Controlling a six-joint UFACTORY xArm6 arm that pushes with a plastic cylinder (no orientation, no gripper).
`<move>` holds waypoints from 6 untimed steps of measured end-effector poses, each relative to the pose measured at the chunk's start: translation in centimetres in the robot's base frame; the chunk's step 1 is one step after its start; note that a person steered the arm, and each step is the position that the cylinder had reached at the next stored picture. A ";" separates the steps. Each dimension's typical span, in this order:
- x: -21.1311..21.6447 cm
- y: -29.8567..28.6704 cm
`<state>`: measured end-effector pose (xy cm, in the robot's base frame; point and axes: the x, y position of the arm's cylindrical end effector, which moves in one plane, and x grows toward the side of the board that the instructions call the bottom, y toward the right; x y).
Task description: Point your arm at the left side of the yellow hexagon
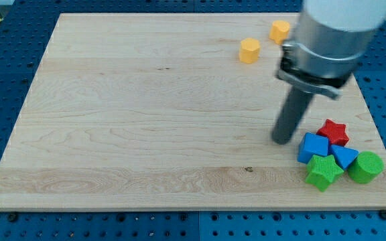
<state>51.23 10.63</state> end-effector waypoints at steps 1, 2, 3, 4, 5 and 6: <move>-2.5 -5.0; -4.4 -6.7; -8.9 -6.7; -13.8 -7.4; -17.7 -3.5; -21.2 -3.9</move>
